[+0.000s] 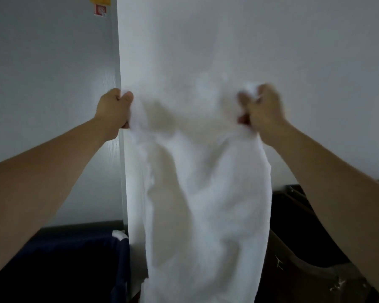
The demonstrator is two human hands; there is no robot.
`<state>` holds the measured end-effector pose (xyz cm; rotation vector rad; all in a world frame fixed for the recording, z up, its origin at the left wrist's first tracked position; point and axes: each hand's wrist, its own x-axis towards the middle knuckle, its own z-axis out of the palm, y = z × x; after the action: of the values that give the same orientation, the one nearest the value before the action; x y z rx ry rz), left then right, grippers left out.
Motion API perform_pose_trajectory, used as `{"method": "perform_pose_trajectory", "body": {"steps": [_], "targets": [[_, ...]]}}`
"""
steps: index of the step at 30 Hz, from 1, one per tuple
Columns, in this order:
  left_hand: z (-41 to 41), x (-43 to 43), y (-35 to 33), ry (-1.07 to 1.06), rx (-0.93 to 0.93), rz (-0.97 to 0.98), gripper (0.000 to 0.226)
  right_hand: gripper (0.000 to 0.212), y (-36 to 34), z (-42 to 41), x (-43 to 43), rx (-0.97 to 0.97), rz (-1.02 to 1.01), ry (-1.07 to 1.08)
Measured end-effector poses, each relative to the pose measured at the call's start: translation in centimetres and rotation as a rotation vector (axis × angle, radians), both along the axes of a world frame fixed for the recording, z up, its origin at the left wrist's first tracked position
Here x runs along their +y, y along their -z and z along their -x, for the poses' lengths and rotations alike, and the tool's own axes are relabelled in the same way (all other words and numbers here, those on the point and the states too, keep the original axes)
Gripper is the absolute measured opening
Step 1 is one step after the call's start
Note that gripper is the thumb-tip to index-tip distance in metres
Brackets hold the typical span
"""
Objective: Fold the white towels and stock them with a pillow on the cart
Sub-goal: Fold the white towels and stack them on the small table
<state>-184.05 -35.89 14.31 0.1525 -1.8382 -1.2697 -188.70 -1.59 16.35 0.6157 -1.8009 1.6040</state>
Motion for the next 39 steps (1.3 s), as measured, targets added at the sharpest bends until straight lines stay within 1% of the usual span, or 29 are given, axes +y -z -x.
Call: {"method": "perform_pose_trajectory", "body": {"steps": [1, 2, 3, 5, 6, 7, 8, 9, 10, 11, 12, 13, 14, 15, 16, 17, 18, 20, 21, 22, 23, 24, 25, 26, 27, 29, 30, 33, 39], "targets": [[-0.2, -0.4, 0.2, -0.002, -0.084, 0.031, 0.027, 0.026, 0.5, 0.2, -0.2, -0.114, -0.102, -0.027], [-0.3, -1.0, 0.3, -0.011, -0.133, 0.055, 0.028, 0.027, 0.6, 0.5, -0.1, -0.153, -0.112, -0.033], [-0.3, -1.3, 0.4, -0.035, -0.118, 0.053, 0.029, 0.029, 0.4, 0.7, 0.2, -0.117, -0.042, 0.001], [-0.1, -1.1, 0.5, -0.088, 0.034, -0.012, 0.031, 0.029, 0.1, 0.8, 0.7, 0.015, 0.102, 0.086], [0.0, -0.8, 0.4, -0.093, 0.091, -0.049, 0.031, 0.028, 0.2, 0.8, 0.7, 0.032, 0.104, 0.101], [0.0, -0.5, 0.5, -0.077, 0.094, -0.076, 0.027, 0.026, 0.7, 0.9, 0.7, 0.009, 0.069, 0.099], [-0.1, -0.4, 0.7, -0.032, 0.026, -0.084, 0.021, 0.025, 1.5, 1.2, 0.7, -0.079, -0.017, 0.092], [-0.4, -0.5, 1.0, 0.014, -0.092, -0.064, 0.019, 0.025, 2.1, 1.3, 0.9, -0.185, -0.132, 0.096], [-0.6, -0.8, 1.2, 0.032, -0.195, -0.003, 0.023, 0.026, 2.2, 1.3, 1.2, -0.239, -0.21, 0.116], [-0.8, -0.8, 0.8, 0.023, -0.211, 0.048, 0.03, 0.025, 1.7, 1.5, 1.5, -0.217, -0.214, 0.135], [-0.8, -0.6, -0.3, -0.034, -0.122, 0.067, 0.034, 0.026, 0.5, 1.7, 1.6, -0.127, -0.136, 0.149], [-0.8, -0.1, -1.9, -0.109, 0.029, 0.057, 0.033, 0.027, -1.1, 1.7, 1.3, -0.017, -0.017, 0.162], [-1.0, 0.8, -3.6, -0.164, 0.179, 0.031, 0.03, 0.026, -2.9, 1.3, 0.8, 0.079, 0.116, 0.149], [-0.9, 1.5, -5.0, -0.199, 0.291, 0.024, 0.028, 0.025, -4.4, 1.0, 0.1, 0.15, 0.238, 0.1], [-0.8, 2.0, -5.7, -0.212, 0.322, 0.038, 0.027, 0.023, -5.1, 1.0, -0.3, 0.173, 0.319, 0.045], [-0.8, 2.2, -5.5, -0.188, 0.259, 0.054, 0.027, 0.023, -4.9, 1.3, -0.5, 0.139, 0.325, 0.021], [-0.7, 1.9, -4.5, -0.137, 0.105, 0.057, 0.027, 0.024, -3.9, 1.5, -0.3, 0.046, 0.234, 0.03], [-1.2, 0.6, -1.4, 0.068, -0.389, 0.057, 0.023, 0.022, -0.9, 1.8, 0.7, -0.281, -0.147, 0.006], [-1.6, 0.0, -0.2, 0.151, -0.528, 0.045, 0.019, 0.02, 0.0, 2.0, 1.2, -0.403, -0.3, -0.017], [-1.6, -0.3, 0.1, 0.176, -0.509, -0.008, 0.018, 0.021, 0.2, 2.0, 1.6, -0.415, -0.327, -0.014], [-1.2, -0.6, -0.3, 0.13, -0.354, -0.063, 0.019, 0.022, -0.3, 2.2, 1.6, -0.316, -0.25, 0.038], [-0.6, -0.7, -0.8, 0.028, -0.175, -0.069, 0.02, 0.022, -1.0, 2.0, 1.4, -0.16, -0.141, 0.128], [-0.4, -0.5, -1.3, -0.064, -0.04, -0.047, 0.023, 0.025, -1.5, 1.9, 1.2, -0.034, -0.065, 0.196], [-0.1, -0.2, -1.7, -0.116, 0.032, -0.028, 0.027, 0.027, -1.6, 1.6, 1.1, 0.014, -0.037, 0.213], [0.1, 0.1, -1.9, -0.12, 0.05, -0.024, 0.031, 0.027, -1.3, 1.6, 1.0, -0.001, -0.049, 0.202], [0.3, 0.2, -1.8, -0.094, -0.006, 0.007, 0.032, 0.026, -0.1, 2.0, 1.5, -0.106, -0.152, 0.206], [0.3, 0.2, -1.9, -0.096, -0.018, 0.043, 0.032, 0.026, 0.1, 2.1, 1.8, -0.121, -0.162, 0.217], [-0.1, 0.4, -2.9, -0.092, 0.029, 0.048, 0.032, 0.025, -0.6, 2.2, 2.2, -0.092, -0.09, 0.211], [-0.1, 0.2, -1.4, -0.107, -0.014, 0.047, 0.031, 0.023, -0.3, 2.0, 2.1, -0.098, -0.065, 0.178]]}}
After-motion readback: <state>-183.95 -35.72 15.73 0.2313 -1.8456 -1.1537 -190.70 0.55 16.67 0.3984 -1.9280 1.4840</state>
